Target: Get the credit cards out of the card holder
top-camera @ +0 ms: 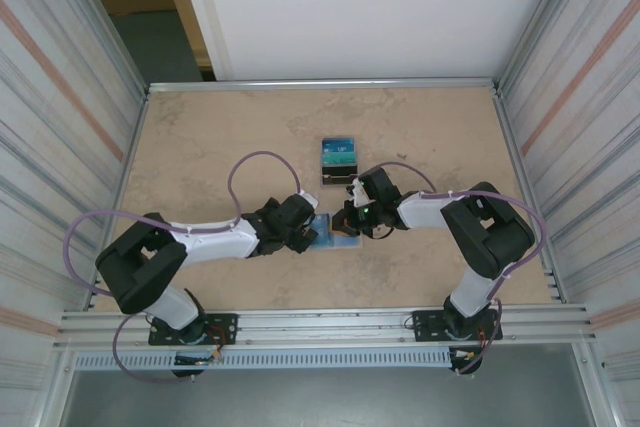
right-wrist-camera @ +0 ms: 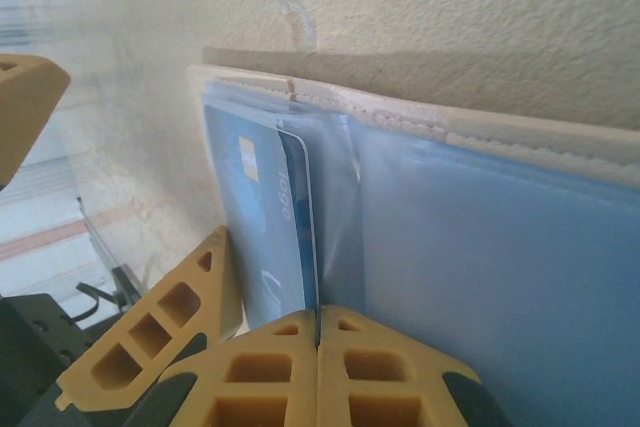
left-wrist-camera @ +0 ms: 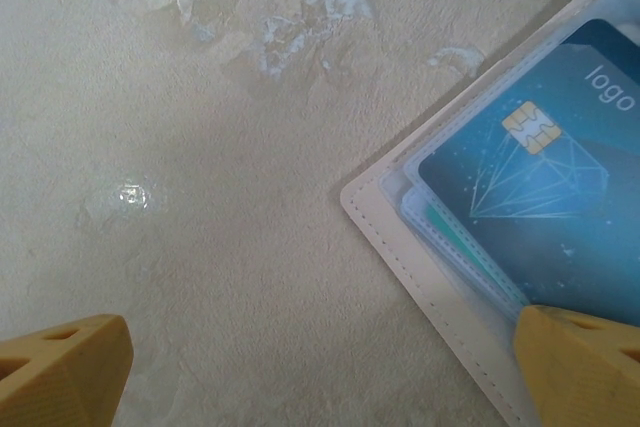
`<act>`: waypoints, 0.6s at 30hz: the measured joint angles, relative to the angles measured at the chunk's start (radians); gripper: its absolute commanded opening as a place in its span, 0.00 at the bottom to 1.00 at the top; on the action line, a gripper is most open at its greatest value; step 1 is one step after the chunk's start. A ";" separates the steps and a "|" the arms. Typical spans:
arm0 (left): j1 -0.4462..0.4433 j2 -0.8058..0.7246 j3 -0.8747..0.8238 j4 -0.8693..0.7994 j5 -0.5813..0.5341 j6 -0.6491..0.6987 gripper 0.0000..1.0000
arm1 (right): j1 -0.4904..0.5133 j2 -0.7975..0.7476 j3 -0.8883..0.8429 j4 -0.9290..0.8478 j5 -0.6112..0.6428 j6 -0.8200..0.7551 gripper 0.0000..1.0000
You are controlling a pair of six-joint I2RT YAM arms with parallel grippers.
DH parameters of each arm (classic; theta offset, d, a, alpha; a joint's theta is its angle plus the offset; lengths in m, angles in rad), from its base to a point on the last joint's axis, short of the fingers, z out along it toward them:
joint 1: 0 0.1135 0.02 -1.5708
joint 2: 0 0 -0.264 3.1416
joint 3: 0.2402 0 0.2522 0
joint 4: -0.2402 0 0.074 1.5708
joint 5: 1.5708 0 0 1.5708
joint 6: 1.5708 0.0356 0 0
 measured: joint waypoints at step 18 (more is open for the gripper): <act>-0.008 0.006 0.008 -0.002 -0.001 0.002 0.99 | -0.023 -0.017 0.032 -0.147 0.076 -0.076 0.00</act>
